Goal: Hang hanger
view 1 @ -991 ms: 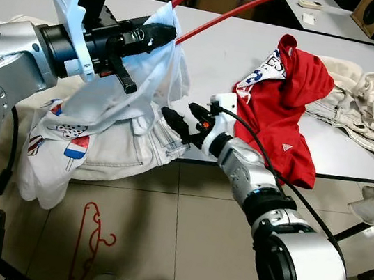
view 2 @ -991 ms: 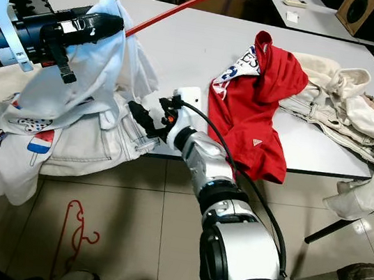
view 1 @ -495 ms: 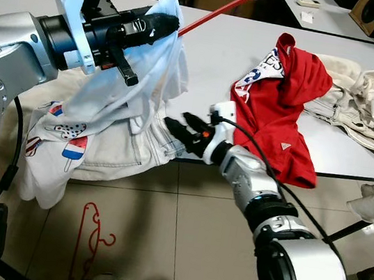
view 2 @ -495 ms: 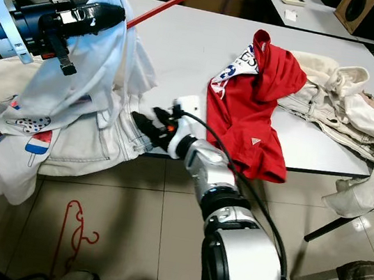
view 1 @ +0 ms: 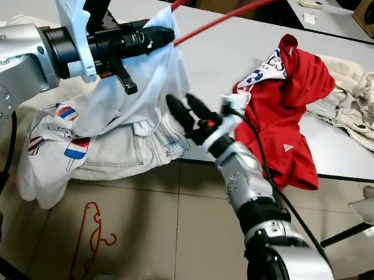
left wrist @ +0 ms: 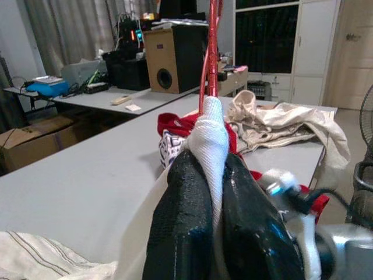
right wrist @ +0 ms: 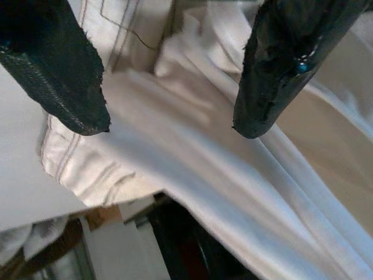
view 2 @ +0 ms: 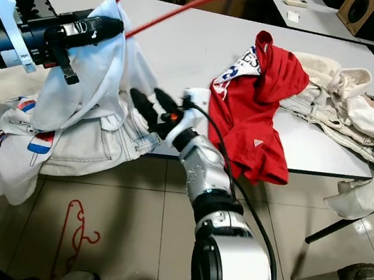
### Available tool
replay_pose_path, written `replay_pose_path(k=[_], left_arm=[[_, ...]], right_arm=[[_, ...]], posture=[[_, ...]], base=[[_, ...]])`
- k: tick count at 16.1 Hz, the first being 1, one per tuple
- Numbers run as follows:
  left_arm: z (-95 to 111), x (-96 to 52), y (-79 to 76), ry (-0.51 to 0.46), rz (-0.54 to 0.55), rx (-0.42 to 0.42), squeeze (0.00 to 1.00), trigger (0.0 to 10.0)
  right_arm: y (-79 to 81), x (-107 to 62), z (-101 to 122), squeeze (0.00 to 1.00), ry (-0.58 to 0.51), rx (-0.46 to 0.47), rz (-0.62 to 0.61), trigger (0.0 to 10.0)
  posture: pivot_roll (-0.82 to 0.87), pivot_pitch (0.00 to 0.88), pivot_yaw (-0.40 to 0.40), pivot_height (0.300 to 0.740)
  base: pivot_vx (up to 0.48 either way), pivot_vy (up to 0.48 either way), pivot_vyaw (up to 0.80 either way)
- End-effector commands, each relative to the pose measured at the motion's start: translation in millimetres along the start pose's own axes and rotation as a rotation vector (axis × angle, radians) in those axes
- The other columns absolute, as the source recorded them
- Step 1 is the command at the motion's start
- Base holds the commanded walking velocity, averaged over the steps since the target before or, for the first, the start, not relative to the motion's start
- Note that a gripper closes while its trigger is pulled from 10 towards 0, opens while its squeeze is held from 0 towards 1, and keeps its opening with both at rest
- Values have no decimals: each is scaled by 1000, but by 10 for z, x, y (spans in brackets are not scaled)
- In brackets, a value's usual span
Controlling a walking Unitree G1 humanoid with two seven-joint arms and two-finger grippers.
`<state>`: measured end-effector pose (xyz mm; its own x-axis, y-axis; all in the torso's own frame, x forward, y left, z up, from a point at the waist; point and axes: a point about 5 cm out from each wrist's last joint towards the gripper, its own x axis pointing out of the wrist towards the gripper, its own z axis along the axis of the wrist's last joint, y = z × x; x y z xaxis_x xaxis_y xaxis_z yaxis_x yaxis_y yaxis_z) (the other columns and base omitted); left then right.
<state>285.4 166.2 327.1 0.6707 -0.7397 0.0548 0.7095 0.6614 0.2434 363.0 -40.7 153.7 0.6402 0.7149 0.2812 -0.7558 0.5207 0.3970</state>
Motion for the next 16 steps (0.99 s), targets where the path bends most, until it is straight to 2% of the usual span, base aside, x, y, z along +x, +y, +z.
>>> replay_pose_path(k=[1, 4, 7, 10, 11, 12, 13, 16], left_arm=[[-27, 20, -32, 2, -1, 10, 0, 0], [-53, 24, -54, -2, 5, -1, 0, 0], [-39, 28, -77, -20, 9, -9, 0, 0], [-31, -2, -113, -25, 4, -14, 0, 0], [-19, -13, -124, -31, -3, -16, 0, 0], [-10, -19, -132, -34, -9, -17, 0, 0], [9, -39, -144, -40, -21, -20, 0, 0], [-7, -88, -79, -25, 15, -8, 0, 0]], right_arm=[[29, -11, 31, 1000, -28, -3, 45, 10000], [56, -7, -24, 1000, 41, -61, 73, 10000], [80, 66, -43, 1000, 112, -121, 62, 10000], [74, 150, -65, 1000, 187, -182, -18, 10000], [72, 158, -59, 455, 179, -165, -29, 10000], [72, 163, -55, 455, 173, -152, -33, 10000], [72, 173, -48, 0, 161, -128, -41, 10000], [78, 192, 13, 0, 85, -28, -29, 10000]], posture=[[267, 109, -104, 740], [259, 117, -114, 740], [259, 126, -130, 740], [260, 134, -149, 740], [260, 134, -151, 740], [260, 134, -152, 740], [262, 135, -156, 740], [262, 135, -157, 740]], base=[[0, 0, 0], [0, 0, 0], [0, 0, 0], [0, 0, 0], [0, 0, 0], [0, 0, 0], [0, 0, 0], [0, 0, 0]])
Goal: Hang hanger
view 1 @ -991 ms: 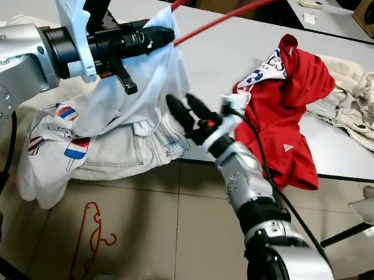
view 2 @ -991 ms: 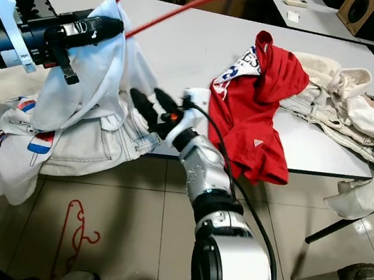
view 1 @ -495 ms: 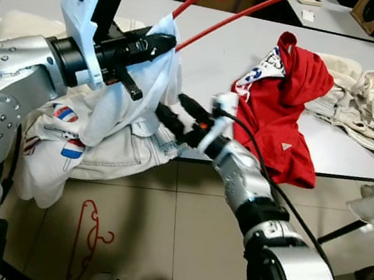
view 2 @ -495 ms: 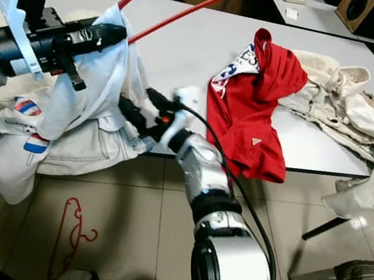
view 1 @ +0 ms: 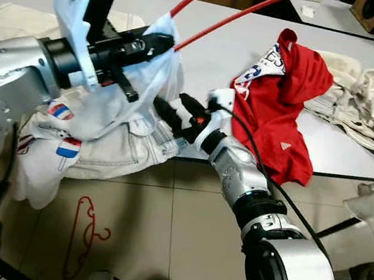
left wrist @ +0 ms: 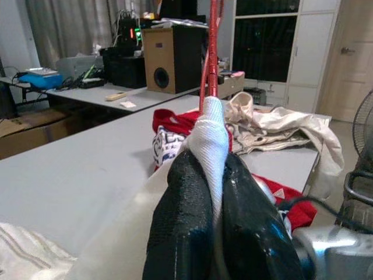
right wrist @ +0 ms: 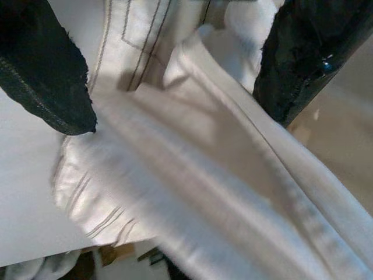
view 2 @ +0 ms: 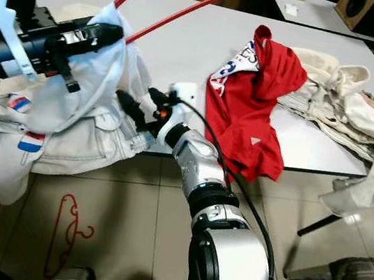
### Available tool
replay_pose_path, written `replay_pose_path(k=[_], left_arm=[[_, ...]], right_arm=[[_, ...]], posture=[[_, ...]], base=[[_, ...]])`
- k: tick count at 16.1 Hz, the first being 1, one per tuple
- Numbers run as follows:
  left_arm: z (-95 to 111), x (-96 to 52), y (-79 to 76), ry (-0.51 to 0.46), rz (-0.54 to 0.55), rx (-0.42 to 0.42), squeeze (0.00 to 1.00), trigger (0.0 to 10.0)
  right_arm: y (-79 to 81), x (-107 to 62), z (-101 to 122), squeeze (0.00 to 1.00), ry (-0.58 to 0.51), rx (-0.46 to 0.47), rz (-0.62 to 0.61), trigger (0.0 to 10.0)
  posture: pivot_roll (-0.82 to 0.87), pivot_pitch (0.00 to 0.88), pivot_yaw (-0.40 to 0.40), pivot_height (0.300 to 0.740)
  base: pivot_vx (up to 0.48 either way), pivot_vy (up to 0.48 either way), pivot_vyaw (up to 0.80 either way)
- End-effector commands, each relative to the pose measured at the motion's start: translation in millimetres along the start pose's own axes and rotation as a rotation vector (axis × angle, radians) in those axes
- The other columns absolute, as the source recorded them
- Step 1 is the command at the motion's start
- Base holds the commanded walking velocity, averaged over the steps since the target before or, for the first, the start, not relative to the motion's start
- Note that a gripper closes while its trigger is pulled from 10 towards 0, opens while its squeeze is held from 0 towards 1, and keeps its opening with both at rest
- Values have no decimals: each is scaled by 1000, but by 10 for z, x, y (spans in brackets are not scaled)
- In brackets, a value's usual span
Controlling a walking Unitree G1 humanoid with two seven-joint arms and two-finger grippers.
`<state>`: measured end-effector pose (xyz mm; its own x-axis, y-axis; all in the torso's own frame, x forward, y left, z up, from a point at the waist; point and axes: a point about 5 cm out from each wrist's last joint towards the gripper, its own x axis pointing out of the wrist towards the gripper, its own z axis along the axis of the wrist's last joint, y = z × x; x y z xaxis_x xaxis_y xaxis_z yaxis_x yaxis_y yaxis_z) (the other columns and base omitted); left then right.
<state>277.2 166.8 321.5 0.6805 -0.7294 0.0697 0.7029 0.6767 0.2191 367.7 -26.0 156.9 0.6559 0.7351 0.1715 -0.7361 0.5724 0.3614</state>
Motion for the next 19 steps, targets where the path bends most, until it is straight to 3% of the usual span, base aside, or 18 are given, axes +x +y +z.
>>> replay_pose_path(k=[1, 2, 3, 7, 8, 10, 19], left_arm=[[50, -26, -21, -23, -11, 9, 0, 0], [66, -24, -39, -30, -24, 3, 0, 0], [97, -19, -81, -45, -55, -10, 0, 0], [155, 13, -133, -80, -79, -28, 0, 0], [184, 10, -132, -91, -81, -30, 0, 0], [214, -20, -105, -97, -71, -29, 0, 0], [245, -38, -103, -106, -74, -39, 0, 0]], right_arm=[[9, 33, 38, 0, -3, 24, 8, 10000], [3, 26, 15, 0, 16, 17, 6, 10000], [-5, 11, -55, 0, 78, -17, -1, 6157], [20, 16, -124, 0, 131, -42, 8, 4118], [12, 20, -135, 0, 146, -48, -11, 3216], [-15, 15, -152, 0, 164, -57, -52, 0], [-33, 4, -170, 0, 182, -64, -68, 0]], posture=[[262, 136, -156, 740], [262, 136, -156, 740], [263, 136, -156, 740], [268, 137, -159, 740], [269, 136, -160, 740], [270, 134, -161, 740], [275, 128, -164, 740]], base=[[0, 0, 0], [0, 0, 0], [0, 0, 0], [0, 0, 0], [0, 0, 0], [0, 0, 0], [0, 0, 0]])
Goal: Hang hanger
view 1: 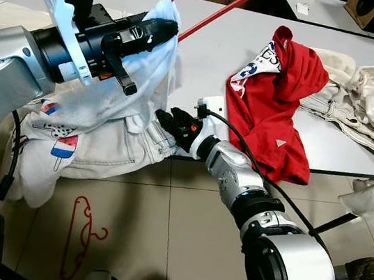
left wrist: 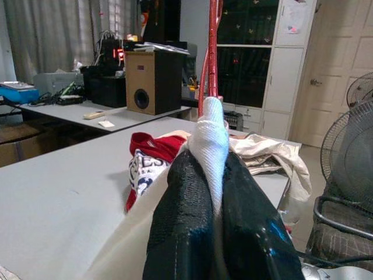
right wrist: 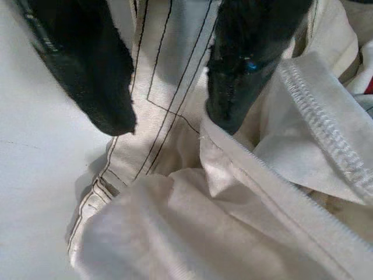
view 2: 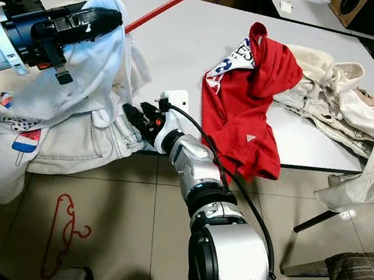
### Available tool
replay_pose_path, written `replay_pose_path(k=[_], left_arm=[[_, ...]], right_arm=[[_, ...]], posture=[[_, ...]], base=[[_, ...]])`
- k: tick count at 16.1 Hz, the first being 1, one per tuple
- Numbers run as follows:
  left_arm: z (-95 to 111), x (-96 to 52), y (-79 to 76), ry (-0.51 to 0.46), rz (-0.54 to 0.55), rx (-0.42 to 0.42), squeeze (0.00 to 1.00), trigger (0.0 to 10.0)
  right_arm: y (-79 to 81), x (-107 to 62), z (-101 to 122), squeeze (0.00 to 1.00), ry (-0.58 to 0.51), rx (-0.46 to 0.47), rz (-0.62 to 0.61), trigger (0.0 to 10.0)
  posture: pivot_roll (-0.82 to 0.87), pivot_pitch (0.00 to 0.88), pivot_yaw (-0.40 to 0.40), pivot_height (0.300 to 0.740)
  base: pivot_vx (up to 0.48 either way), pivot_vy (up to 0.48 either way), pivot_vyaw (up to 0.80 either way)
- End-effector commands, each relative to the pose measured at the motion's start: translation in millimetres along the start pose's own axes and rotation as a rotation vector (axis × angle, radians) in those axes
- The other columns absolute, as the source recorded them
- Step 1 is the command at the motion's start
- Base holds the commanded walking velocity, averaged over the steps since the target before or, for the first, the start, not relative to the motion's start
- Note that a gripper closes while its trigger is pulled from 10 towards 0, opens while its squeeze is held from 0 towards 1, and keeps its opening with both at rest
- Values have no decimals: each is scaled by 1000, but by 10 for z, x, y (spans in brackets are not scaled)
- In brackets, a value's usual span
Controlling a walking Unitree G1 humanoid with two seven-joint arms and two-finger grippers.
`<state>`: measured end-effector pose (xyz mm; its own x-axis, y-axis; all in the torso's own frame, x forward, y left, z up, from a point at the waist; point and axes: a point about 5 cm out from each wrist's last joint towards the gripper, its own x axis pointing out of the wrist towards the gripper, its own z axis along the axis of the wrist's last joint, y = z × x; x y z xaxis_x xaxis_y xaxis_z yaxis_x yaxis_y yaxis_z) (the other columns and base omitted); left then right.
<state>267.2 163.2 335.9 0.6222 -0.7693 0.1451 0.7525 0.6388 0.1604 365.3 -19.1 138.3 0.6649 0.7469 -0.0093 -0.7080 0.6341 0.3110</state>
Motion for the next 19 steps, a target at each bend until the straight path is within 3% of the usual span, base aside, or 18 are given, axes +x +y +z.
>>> replay_pose_path(k=[1, 6, 10, 15, 17, 18, 19], left_arm=[[78, 2, -43, -16, -21, 27, 0, 0], [38, -4, -19, -3, 0, 32, 0, 0], [-104, -79, 83, 69, 68, 84, 0, 0], [-320, -237, 173, 182, 81, 160, 0, 0], [-329, -236, 178, 171, 83, 153, 0, 0], [-321, -211, 187, 145, 81, 152, 0, 0], [-302, -170, 185, 120, 74, 150, 0, 0]], right_arm=[[-23, -2, 30, 0, 8, -3, -5, 0], [-46, -15, 72, 0, -25, 15, -4, 0], [-252, -157, 186, 0, -109, 65, -75, 0], [-626, -495, 430, 0, -229, 97, -168, 0], [-567, -507, 438, 0, -222, 58, -76, 0], [-490, -481, 338, 0, -160, -11, -47, 10000], [-429, -468, 256, 1000, -131, -31, -21, 10000]], posture=[[276, 127, -164, 740], [275, 116, -166, 740], [259, 91, -169, 740], [227, 51, -156, 740], [225, 44, -154, 740], [225, 38, -153, 740], [225, 37, -152, 740]], base=[[0, 0, 0], [0, 0, 0], [0, 0, 0], [0, 0, 0], [0, 0, 0], [0, 0, 0], [0, 0, 0]])
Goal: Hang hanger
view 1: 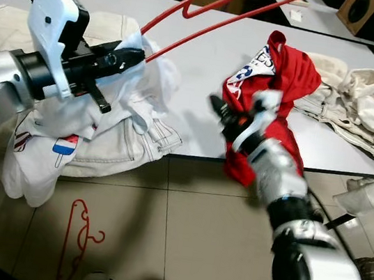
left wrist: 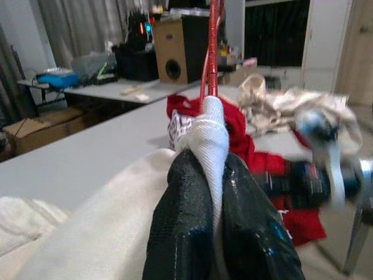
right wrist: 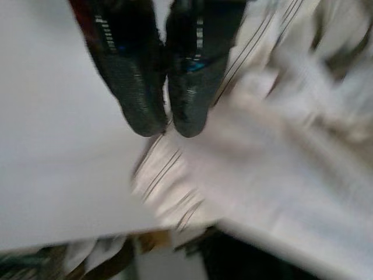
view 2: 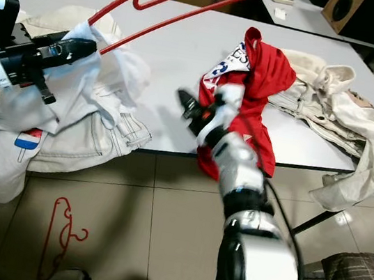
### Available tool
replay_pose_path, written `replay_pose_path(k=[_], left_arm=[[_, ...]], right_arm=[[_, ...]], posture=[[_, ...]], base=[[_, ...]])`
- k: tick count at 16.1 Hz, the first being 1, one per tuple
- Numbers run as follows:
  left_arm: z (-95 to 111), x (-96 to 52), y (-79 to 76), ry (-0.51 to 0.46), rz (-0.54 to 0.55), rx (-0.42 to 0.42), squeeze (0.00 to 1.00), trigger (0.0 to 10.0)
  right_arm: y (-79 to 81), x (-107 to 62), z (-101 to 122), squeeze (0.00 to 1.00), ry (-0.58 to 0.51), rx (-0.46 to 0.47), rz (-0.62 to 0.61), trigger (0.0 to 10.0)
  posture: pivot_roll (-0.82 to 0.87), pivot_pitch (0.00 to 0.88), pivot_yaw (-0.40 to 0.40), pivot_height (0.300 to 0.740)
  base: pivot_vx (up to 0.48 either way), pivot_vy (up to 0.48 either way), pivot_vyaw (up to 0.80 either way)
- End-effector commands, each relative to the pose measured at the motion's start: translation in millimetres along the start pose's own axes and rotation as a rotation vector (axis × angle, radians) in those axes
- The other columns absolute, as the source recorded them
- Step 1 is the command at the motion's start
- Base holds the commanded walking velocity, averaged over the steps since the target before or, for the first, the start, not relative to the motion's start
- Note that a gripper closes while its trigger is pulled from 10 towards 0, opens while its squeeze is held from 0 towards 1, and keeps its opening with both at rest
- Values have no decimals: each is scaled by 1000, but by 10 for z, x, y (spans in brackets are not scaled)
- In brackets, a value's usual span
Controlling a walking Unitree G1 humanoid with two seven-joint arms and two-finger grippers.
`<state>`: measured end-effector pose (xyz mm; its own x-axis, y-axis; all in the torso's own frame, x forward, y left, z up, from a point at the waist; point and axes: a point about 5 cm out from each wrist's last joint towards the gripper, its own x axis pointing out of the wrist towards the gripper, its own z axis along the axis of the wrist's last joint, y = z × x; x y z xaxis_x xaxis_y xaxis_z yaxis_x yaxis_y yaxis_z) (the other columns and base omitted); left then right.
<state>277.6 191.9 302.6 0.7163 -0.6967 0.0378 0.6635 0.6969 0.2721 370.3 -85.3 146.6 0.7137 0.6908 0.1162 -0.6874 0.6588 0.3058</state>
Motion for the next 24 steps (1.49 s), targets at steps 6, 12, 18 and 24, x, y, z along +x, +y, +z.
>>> replay_pose_path(k=[6, 12, 18, 24], left_arm=[[-355, 152, -4, 89, 201, -8, 0, 0], [-938, -43, -33, 198, 526, -163, 0, 10000], [-1033, 37, -339, 154, 576, -167, 0, 10000], [-1033, 80, -367, 161, 573, -141, 0, 10000]], right_arm=[[174, -239, 70, 1000, -102, -148, -39, 10000], [374, -891, -13, 1000, -19, -358, -328, 10000], [397, -1193, -75, 0, 32, -317, -524, 10000], [354, -1194, -41, 0, 39, -316, -555, 10000]], posture=[[209, 15, -136, 740], [119, 0, -71, 740], [89, 0, -55, 740], [99, 0, -67, 740]], base=[[0, 0, 0], [0, 0, 0], [42, 0, 133], [283, 0, 667]])
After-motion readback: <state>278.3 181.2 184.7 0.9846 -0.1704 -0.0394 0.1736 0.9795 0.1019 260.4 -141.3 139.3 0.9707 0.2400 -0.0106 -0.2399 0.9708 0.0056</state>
